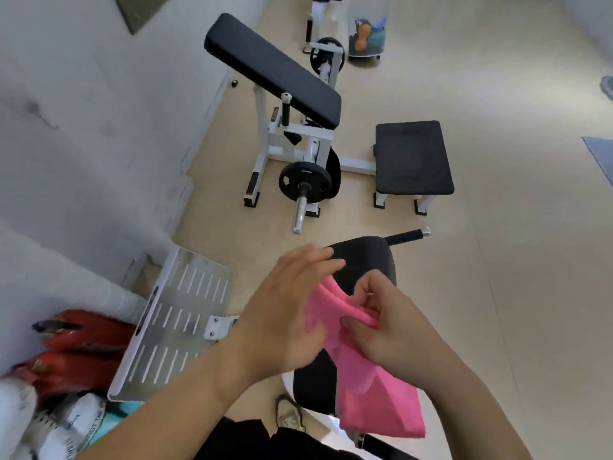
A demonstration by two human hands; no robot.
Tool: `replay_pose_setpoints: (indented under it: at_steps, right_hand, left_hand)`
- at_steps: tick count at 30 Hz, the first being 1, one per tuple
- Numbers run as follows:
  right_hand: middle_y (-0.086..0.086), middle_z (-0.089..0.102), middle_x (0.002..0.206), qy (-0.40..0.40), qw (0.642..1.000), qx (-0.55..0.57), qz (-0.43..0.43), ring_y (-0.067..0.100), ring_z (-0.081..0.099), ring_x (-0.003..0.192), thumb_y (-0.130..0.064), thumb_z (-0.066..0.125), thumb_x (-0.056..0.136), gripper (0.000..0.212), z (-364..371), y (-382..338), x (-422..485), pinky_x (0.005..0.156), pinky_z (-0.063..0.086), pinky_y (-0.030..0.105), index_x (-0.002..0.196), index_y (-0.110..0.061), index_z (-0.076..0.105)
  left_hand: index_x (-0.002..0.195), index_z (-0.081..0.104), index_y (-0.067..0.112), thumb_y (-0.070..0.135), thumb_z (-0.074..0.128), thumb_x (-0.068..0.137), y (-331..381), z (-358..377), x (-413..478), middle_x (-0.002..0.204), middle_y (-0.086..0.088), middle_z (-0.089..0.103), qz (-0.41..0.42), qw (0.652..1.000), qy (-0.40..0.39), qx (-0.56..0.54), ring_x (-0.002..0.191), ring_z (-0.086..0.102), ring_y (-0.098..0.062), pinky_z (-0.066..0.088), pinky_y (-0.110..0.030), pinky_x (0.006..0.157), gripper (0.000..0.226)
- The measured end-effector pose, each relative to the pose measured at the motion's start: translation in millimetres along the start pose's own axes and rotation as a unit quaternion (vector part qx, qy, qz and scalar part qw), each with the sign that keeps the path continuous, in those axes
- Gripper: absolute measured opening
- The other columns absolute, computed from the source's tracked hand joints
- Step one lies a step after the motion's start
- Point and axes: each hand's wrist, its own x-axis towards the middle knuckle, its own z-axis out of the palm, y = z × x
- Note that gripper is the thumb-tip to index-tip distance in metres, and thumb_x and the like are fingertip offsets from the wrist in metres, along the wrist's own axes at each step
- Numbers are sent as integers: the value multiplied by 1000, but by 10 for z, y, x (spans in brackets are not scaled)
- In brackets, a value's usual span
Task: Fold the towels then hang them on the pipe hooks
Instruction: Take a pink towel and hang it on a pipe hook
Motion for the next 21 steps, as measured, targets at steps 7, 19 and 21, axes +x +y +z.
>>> replay_pose_setpoints:
  at_steps: [7,19,21]
  right_hand:
    - [4,65,75,-11,993,-21,-117,18,61,64,-14,85,74,40,467,-768,392,59,55,38,83,-32,51]
    - [12,71,90,-202,960,163,-102,26,66,87,-56,94,55,62,1689,-2179,1123,79,54,37,93,-11,74]
    - [17,72,93,-185,960,179,-113,26,66,88,-47,93,61,53,1966,-2568,1205,83,51,44,95,-11,74]
  left_hand:
    - [139,56,34,34,70,90,-122,-692,-449,105,23,55,-151,986,64,1,97,54,0,49,-23,90,51]
    - [102,75,20,21,88,79,-804,-2463,-1658,99,-8,78,-308,845,291,-327,88,76,-21,61,-32,73,26]
    - [110,72,21,16,86,80,-887,-2754,-1817,101,-3,79,-305,837,307,-336,86,77,-18,60,-25,63,33]
